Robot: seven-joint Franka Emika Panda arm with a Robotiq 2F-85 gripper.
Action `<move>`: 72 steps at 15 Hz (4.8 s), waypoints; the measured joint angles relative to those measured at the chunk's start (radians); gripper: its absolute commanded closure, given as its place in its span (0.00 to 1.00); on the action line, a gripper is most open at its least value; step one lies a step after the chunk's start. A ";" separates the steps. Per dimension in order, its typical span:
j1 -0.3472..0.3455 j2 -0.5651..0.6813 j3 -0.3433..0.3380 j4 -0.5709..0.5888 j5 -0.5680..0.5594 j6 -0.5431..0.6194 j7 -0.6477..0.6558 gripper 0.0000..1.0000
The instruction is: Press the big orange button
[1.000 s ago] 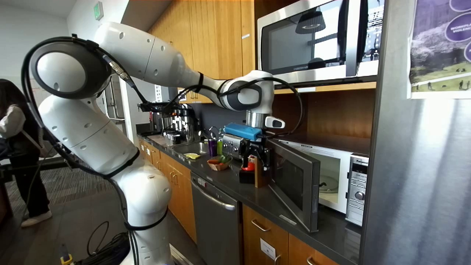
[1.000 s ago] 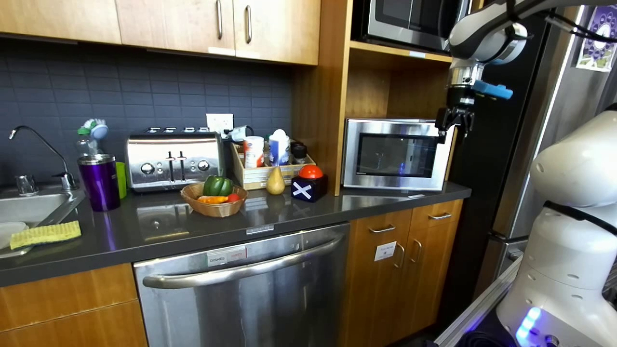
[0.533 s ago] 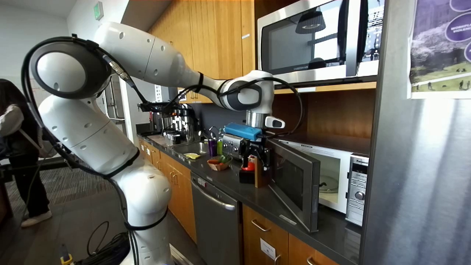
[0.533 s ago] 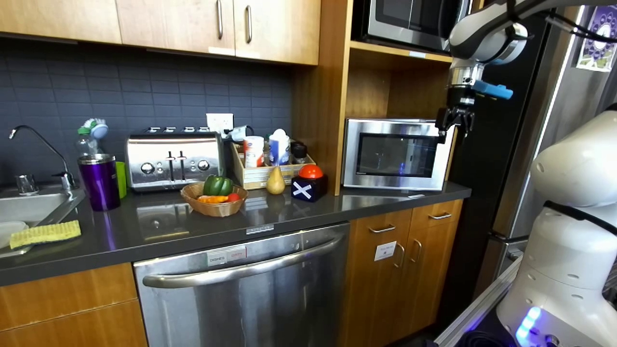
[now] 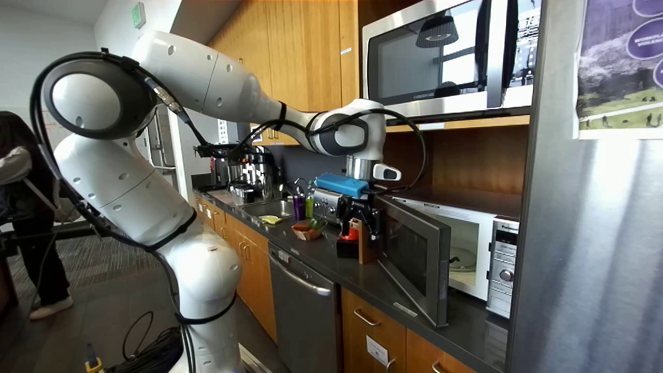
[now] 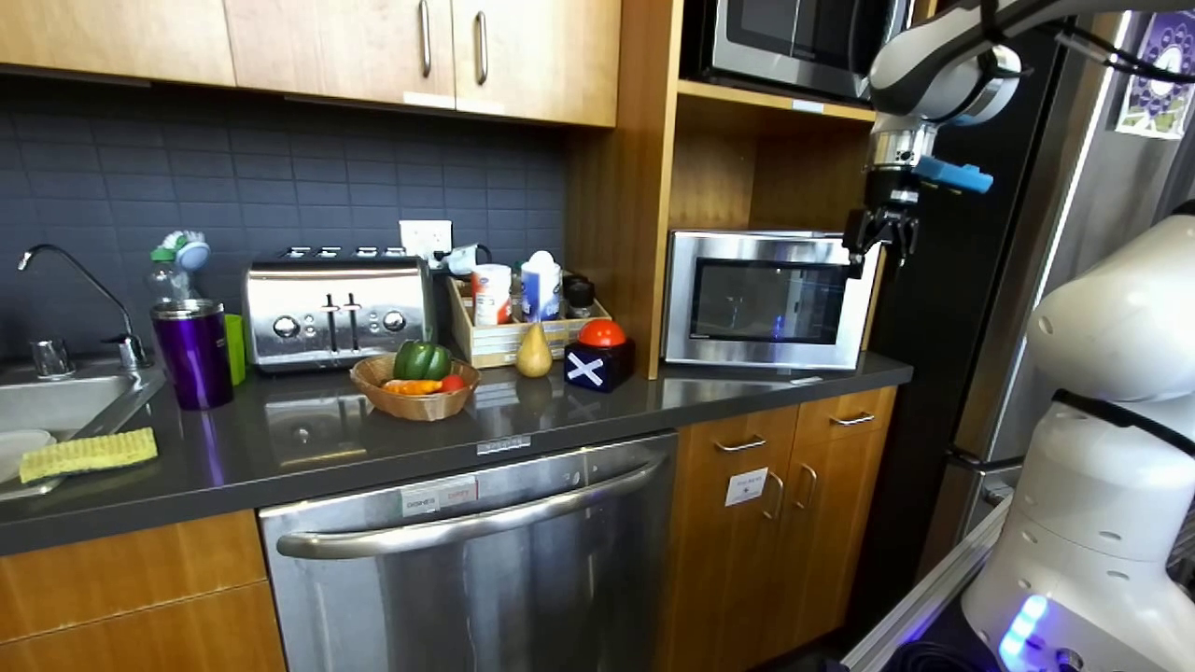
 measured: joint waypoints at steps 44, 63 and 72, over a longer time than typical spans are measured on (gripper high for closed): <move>0.000 0.000 0.000 0.000 0.000 0.000 0.000 0.00; 0.139 -0.011 0.217 -0.108 0.059 -0.010 0.045 0.00; 0.328 0.055 0.381 -0.173 0.123 0.137 0.107 0.00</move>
